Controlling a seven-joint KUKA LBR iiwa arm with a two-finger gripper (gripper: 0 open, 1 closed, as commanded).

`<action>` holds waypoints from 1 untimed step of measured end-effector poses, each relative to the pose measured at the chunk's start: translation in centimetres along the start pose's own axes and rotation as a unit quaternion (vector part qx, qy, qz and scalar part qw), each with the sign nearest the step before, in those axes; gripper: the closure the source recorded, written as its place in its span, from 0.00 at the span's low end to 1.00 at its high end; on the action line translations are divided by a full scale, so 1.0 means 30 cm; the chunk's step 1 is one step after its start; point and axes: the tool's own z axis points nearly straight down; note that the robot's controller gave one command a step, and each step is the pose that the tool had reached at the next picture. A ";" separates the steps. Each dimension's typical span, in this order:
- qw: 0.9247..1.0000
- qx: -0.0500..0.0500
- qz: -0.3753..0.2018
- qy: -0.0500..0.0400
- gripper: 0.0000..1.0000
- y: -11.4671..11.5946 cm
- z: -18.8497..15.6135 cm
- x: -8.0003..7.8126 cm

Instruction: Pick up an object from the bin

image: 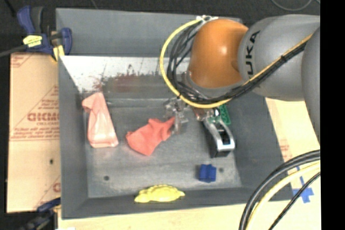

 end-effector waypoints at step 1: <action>1.000 0.000 0.000 0.000 1.00 0.000 0.000 0.000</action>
Offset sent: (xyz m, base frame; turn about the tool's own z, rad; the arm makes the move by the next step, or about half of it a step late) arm -0.0089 -0.0060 -0.0913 -0.6246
